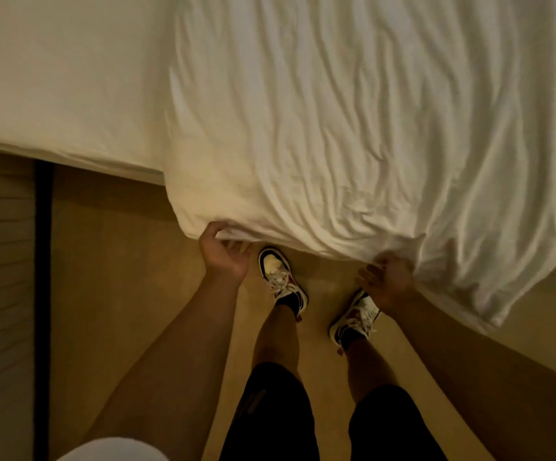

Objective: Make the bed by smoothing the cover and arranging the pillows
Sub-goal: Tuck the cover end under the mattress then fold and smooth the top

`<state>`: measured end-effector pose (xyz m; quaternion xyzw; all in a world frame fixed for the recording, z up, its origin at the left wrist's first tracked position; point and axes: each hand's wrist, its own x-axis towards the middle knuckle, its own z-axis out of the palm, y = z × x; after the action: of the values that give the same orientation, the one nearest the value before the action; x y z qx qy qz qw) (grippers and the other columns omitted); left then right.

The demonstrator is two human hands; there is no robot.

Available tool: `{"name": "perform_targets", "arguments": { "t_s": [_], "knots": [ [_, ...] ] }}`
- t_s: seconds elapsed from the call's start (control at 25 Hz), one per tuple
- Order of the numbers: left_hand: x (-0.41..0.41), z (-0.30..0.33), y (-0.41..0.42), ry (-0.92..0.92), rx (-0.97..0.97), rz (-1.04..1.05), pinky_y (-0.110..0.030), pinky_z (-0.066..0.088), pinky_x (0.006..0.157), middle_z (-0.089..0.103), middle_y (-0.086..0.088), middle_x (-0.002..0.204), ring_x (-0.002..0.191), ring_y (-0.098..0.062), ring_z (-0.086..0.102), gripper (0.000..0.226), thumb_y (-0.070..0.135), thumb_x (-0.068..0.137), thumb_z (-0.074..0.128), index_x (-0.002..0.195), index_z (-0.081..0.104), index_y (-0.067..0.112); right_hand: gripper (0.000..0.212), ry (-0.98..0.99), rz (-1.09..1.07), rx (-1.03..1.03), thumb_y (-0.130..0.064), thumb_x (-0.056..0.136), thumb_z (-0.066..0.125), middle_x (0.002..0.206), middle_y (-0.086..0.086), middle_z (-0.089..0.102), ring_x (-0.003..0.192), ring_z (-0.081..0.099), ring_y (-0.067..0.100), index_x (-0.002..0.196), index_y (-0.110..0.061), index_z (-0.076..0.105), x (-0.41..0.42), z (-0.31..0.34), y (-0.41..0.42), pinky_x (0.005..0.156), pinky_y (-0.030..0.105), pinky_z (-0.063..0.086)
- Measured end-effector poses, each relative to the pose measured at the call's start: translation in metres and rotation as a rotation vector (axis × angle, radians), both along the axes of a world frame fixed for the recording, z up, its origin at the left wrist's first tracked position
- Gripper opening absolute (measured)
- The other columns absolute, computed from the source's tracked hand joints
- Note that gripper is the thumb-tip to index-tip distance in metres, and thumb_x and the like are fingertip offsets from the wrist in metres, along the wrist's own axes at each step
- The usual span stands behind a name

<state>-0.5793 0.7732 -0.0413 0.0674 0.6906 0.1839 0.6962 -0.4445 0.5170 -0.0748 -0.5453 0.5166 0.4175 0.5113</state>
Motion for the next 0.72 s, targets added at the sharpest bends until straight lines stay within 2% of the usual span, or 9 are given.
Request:
{"name": "perform_targets", "arguments": {
  "t_s": [0.04,0.12,0.2,0.28,0.4,0.52,0.6,0.64,0.72],
  "knots": [
    [-0.007,-0.007,0.017,-0.054,0.033,0.111,-0.049,0.049,0.097,0.06,-0.01,0.13,0.116,-0.033,0.059,0.039,0.023,0.076,0.062,0.113,0.068,0.015,0.008,0.01,0.01,0.065,-0.016,0.09,0.052,0.089,0.004,0.061,0.073,0.055,0.021,0.083,-0.013,0.052,0.0,0.006,0.027,0.091,0.043,0.052],
    [-0.02,-0.022,0.055,-0.201,0.05,0.227,-0.058,0.038,0.108,0.059,-0.013,0.139,0.127,-0.038,0.055,0.055,0.036,0.079,0.061,0.131,0.064,0.019,0.007,0.013,-0.081,0.155,-0.015,0.082,0.055,0.115,0.005,0.071,0.085,0.062,0.021,0.086,-0.011,0.059,-0.003,0.004,0.068,0.102,0.047,0.049],
    [-0.029,-0.029,0.079,-0.253,0.021,0.119,-0.057,0.036,0.111,0.057,-0.014,0.142,0.131,-0.04,0.052,0.056,0.045,0.089,0.055,0.139,0.058,0.021,0.025,0.008,-0.156,0.131,-0.012,0.084,0.049,0.125,0.014,0.065,0.109,0.062,0.033,0.105,-0.011,0.064,-0.007,0.006,0.096,0.104,0.055,0.046],
    [-0.04,-0.033,0.089,-0.163,-0.003,-0.003,-0.053,0.043,0.108,0.063,-0.013,0.135,0.127,-0.036,0.056,0.043,0.035,0.1,0.045,0.136,0.06,0.017,0.037,-0.022,-0.145,0.076,-0.011,0.084,0.045,0.127,0.017,0.061,0.117,0.058,0.039,0.117,-0.012,0.061,-0.014,0.006,0.106,0.102,0.057,0.046],
    [-0.068,-0.046,0.114,0.076,0.018,-0.051,-0.049,0.052,0.097,0.066,-0.013,0.129,0.117,-0.035,0.062,0.037,0.021,0.102,0.041,0.13,0.063,0.01,0.05,0.03,-0.084,0.017,-0.012,0.081,0.048,0.132,0.021,0.056,0.119,0.056,0.041,0.131,-0.009,0.053,-0.024,0.012,0.108,0.095,0.055,0.052],
    [-0.081,-0.064,0.144,0.355,-0.063,-0.13,-0.036,0.053,0.078,0.056,-0.009,0.143,0.126,-0.029,0.058,0.046,0.028,0.098,0.044,0.142,0.051,0.015,0.049,0.038,-0.103,0.015,-0.009,0.08,0.049,0.132,0.023,0.051,0.118,0.054,0.043,0.129,-0.008,0.052,-0.024,0.017,0.11,0.091,0.054,0.054],
    [-0.076,-0.066,0.138,0.414,-0.078,-0.125,-0.035,0.052,0.071,0.063,-0.006,0.131,0.112,-0.025,0.063,0.042,0.036,0.097,0.047,0.134,0.058,0.019,0.048,0.004,-0.15,-0.024,-0.009,0.079,0.049,0.132,0.021,0.05,0.118,0.053,0.043,0.127,-0.008,0.053,-0.018,0.016,0.112,0.095,0.056,0.051],
    [-0.072,-0.06,0.127,0.382,-0.072,-0.085,-0.035,0.052,0.075,0.064,-0.006,0.126,0.107,-0.024,0.063,0.043,0.044,0.097,0.046,0.129,0.06,0.02,0.051,-0.002,-0.187,-0.039,-0.009,0.078,0.05,0.133,0.02,0.051,0.118,0.053,0.043,0.129,-0.009,0.053,-0.015,0.014,0.114,0.096,0.057,0.05],
    [-0.068,-0.043,0.093,0.266,-0.069,0.005,-0.042,0.046,0.097,0.058,-0.008,0.131,0.116,-0.026,0.056,0.062,0.067,0.09,0.042,0.131,0.055,0.022,0.061,-0.024,-0.272,-0.051,-0.008,0.07,0.054,0.134,0.016,0.054,0.118,0.055,0.041,0.131,-0.014,0.055,-0.014,0.005,0.112,0.099,0.055,0.048]
  ]
}}
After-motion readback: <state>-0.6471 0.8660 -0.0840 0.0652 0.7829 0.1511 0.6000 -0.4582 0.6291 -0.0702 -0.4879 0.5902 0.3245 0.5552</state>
